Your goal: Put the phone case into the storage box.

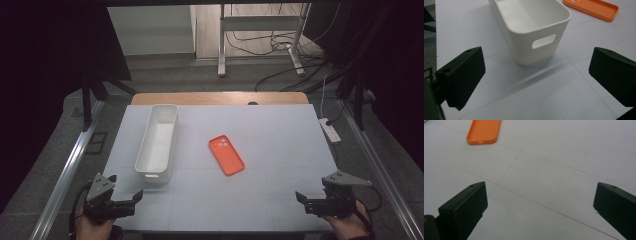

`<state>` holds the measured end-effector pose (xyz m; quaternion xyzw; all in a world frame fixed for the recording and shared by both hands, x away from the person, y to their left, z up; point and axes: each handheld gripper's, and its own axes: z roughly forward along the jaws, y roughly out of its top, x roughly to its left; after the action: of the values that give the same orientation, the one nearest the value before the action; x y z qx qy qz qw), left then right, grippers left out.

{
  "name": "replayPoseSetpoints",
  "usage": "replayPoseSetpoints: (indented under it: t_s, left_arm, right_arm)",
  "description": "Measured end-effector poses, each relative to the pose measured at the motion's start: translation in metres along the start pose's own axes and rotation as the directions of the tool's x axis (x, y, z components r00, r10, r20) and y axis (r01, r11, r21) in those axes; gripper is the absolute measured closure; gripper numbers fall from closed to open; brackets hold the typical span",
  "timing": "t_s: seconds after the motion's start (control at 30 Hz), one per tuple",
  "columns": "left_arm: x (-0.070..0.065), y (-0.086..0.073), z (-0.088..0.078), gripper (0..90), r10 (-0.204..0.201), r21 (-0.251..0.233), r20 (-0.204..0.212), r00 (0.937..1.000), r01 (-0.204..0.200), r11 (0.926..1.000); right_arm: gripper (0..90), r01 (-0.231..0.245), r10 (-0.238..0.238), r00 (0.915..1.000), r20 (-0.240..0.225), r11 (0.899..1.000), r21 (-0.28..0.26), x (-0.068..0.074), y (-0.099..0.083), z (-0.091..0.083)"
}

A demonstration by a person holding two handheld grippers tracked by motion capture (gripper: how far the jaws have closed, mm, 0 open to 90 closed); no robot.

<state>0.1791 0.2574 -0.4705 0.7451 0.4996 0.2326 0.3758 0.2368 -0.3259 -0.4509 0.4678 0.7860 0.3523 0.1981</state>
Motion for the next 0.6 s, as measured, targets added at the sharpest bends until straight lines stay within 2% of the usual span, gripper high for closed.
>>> replayPoseSetpoints:
  t_s: [0.23,0.4,0.6]
  left_arm:
    - [-0.0007,-0.0002,0.0007,1.5,0.01,0.012,0.007,0.9999,-0.01,0.9999]
    - [-0.0028,0.001,0.0031,1.5,0.033,0.03,0.009,0.9994,-0.033,0.999]
    - [-0.0015,0.0004,0.0023,1.5,0.024,0.02,0.016,0.9996,-0.024,0.9995]
  right_arm:
    - [0.0,0.02,-0.02,0.9998,-0.007,1.0,0.017,0.0021,0.0015,0.0023]
    - [0.0,0.012,-0.012,0.9999,-0.009,1.0,0.023,0.0007,0.0015,0.0031]
    - [0.0,0.024,-0.024,0.9996,-0.013,0.999,0.034,0.0018,0.002,0.0038]
